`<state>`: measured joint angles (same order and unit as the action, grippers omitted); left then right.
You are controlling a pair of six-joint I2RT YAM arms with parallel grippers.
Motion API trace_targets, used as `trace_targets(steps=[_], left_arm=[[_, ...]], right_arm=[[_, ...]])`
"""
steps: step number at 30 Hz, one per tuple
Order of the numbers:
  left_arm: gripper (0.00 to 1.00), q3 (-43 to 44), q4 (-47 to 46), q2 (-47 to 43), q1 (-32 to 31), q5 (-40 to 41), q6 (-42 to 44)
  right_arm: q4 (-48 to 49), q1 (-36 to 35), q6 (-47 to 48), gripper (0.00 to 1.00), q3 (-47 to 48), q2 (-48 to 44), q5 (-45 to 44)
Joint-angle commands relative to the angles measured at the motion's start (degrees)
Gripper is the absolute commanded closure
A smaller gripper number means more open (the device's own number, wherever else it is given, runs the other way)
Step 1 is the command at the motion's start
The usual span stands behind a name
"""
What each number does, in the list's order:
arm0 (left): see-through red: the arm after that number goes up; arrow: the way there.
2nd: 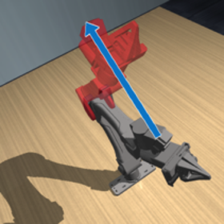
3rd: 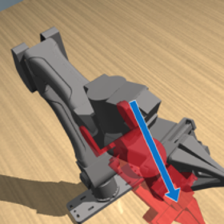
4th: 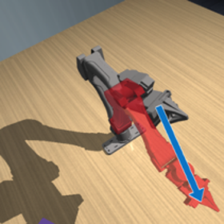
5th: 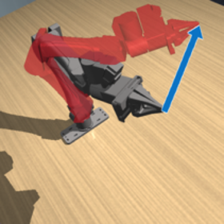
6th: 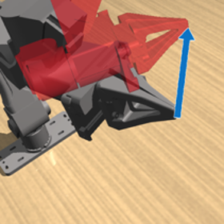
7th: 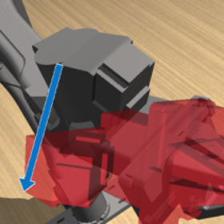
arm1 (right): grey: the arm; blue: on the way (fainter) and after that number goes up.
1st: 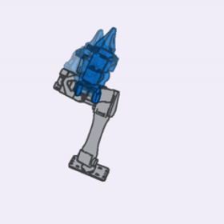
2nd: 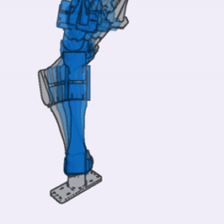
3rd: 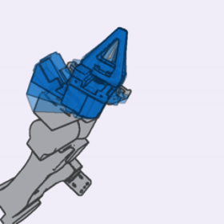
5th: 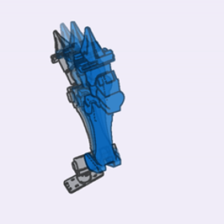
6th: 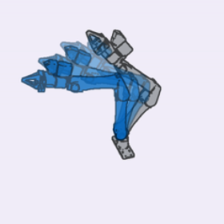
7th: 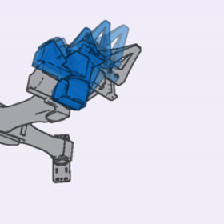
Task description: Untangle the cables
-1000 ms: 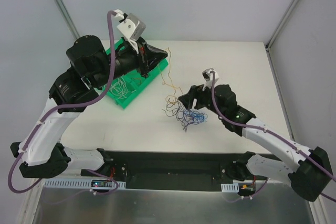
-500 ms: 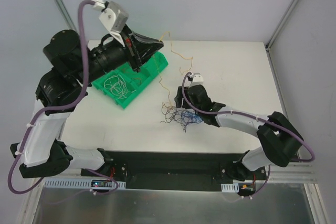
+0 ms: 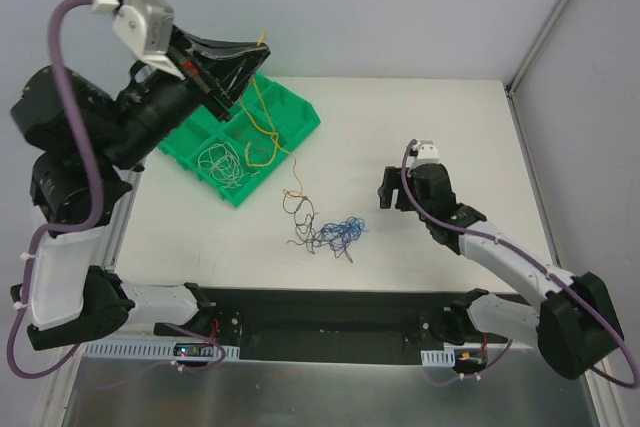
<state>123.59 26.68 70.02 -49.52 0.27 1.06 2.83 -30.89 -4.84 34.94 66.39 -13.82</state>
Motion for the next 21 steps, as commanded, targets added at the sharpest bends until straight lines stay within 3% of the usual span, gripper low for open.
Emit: trace_targets(steps=[1, 7, 14, 21], left_arm=[[1.00, -0.5, -1.5, 3.9, -0.1, -0.2, 0.2], [1.00, -1.4, -1.4, 4.4, -0.1, -0.2, 0.2], [1.00, -3.0, -1.5, 4.2, -0.1, -0.2, -0.8], [1.00, -3.4, -1.5, 4.3, -0.1, -2.7, -3.1]], right_arm=[[2.4, -3.2, 9.0, 0.15, 1.5, -7.4, 19.8], [9.5, -12.2, 6.7, 0.14, 2.9, -10.3, 23.7], [10.4, -20.7, 4.5, 0.16, 11.1, -7.5, 16.2], [12.2, -22.6, 3.2, 0.23, 17.8, -1.4, 11.6]])
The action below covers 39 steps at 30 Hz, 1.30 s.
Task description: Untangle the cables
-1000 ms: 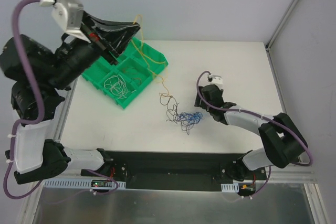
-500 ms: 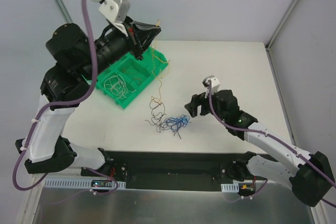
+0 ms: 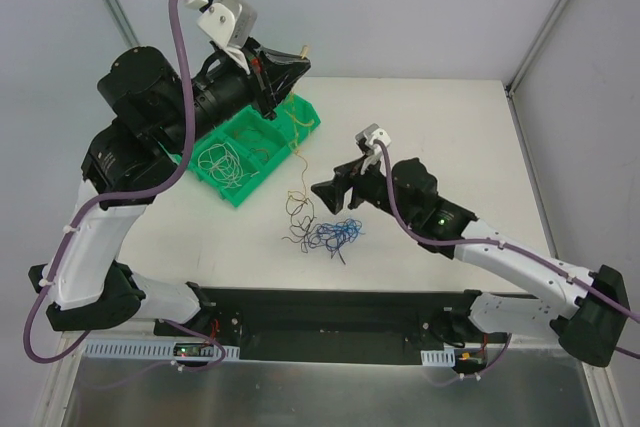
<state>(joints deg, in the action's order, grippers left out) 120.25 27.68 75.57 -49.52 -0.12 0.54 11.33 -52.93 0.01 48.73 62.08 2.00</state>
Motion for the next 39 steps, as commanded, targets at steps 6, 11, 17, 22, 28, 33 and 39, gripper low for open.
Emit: trace_targets(steps=[6, 11, 17, 22, 28, 33, 39], left_arm=[[1.00, 0.1, -2.5, -1.6, -0.1, -3.1, -3.3], [1.00, 0.4, -2.5, -1.4, -0.1, -3.3, -3.5], [1.00, 1.0, -2.5, -1.7, -0.1, -3.9, -3.9], [1.00, 3.4, -2.3, -2.0, -0.1, -3.3, -3.0], [1.00, 7.7, -1.8, -2.4, -0.1, -0.2, 1.4], [1.00, 3.4, -1.8, -4.8, -0.1, 5.5, 4.0], [1.00, -10.3, -1.4, -8.7, -0.1, 15.5, 6.8]], right_arm=[[7.7, -2.8, -3.8, 0.39, 8.0, 10.1, 3.3], [8.4, -6.0, -1.0, 0.34, 8.4, 12.2, -0.3], [6.6, -5.8, -1.6, 0.43, 6.8, 17.6, -13.9], [6.2, -1.1, -5.8, 0.45, 1.1, 23.4, -17.1], [3.3, 8.1, -12.5, 0.44, -6.7, 26.9, -14.7], [-5.6, 11.1, -11.4, 0.42, -9.0, 21.8, -23.3], [-12.6, 9.3, -1.2, 0.30, -5.9, 13.0, -17.1]])
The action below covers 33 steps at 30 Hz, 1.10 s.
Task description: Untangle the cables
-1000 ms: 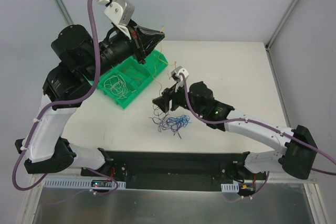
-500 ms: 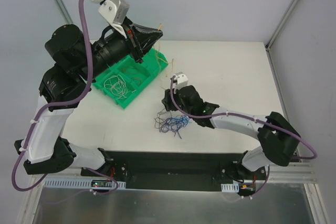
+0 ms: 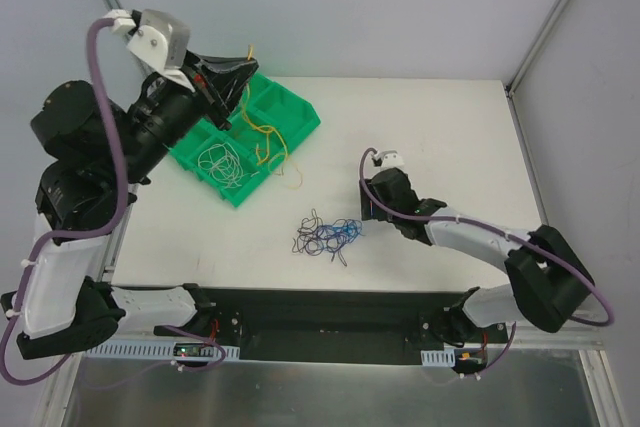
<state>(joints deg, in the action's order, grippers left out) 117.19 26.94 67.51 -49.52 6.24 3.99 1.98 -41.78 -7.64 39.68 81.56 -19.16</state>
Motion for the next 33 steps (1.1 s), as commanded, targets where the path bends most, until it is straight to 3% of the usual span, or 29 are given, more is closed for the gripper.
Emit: trace_targets(steps=[1, 4, 8, 11, 14, 17, 20, 25, 33], left_arm=[[1.00, -9.5, -0.5, -1.1, -0.1, 11.1, 3.8], [1.00, -15.4, 0.7, -2.3, -0.1, 17.4, 5.2], [1.00, -21.6, 1.4, -3.2, -0.1, 22.4, 6.2], [1.00, -23.6, 1.6, -2.4, 1.4, 22.0, 5.2], [1.00, -24.6, 2.3, -0.9, 6.3, 16.5, 1.3], [1.00, -24.7, 2.5, 1.0, 13.9, 5.6, -5.5], [1.00, -22.8, 2.5, 4.0, 18.1, 0.5, -9.5], [1.00, -20.4, 0.2, 9.4, 21.3, -0.9, -13.8], [1.00, -16.7, -6.7, 19.9, 29.2, -6.1, -21.4]], right_arm=[[-2.3, -3.6, 7.3, 0.29, 3.1, -7.6, 5.9], [1.6, -10.6, 9.0, 0.27, 5.0, -8.2, 9.6], [9.2, -15.2, 3.9, 0.35, 7.9, -1.7, 26.2], [15.8, -15.7, -1.5, 0.39, 8.3, 5.7, 31.4], [16.6, -15.4, -3.0, 0.41, 8.3, 9.4, 30.1], [13.9, -12.7, -3.7, 0.42, 7.0, 10.5, 26.9], [9.4, -7.5, -5.6, 0.42, 4.9, 10.5, 26.0], [6.8, -0.7, -4.1, 0.43, -0.8, 3.2, 23.6], [-0.6, 6.8, 4.7, 0.33, 2.2, -3.2, 27.0]])
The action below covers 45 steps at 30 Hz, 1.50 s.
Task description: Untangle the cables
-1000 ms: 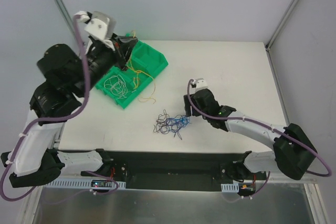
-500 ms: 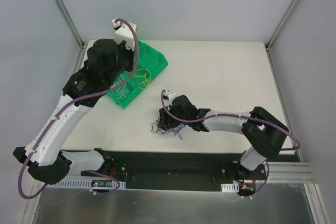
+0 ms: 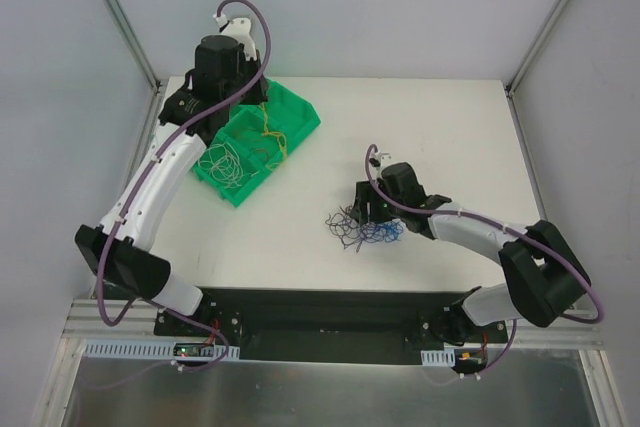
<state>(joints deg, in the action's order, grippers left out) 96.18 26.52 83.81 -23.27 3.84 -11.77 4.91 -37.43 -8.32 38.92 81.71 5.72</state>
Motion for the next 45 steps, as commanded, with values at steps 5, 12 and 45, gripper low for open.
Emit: trace_targets(steps=[5, 12, 45], left_arm=[[1.00, 11.7, -7.5, 10.2, 6.0, -9.0, -7.9], [1.00, 20.1, -11.2, 18.8, 8.0, -12.8, -7.1], [1.00, 20.4, -14.0, 47.0, 11.0, -19.3, -8.4]], right_arm=[[-1.9, 5.0, 7.8, 0.31, 2.0, -4.1, 4.0], [4.3, 7.6, 5.5, 0.31, -2.6, -3.8, 8.3], [6.9, 12.1, 3.3, 0.32, -8.0, -11.7, 9.8]])
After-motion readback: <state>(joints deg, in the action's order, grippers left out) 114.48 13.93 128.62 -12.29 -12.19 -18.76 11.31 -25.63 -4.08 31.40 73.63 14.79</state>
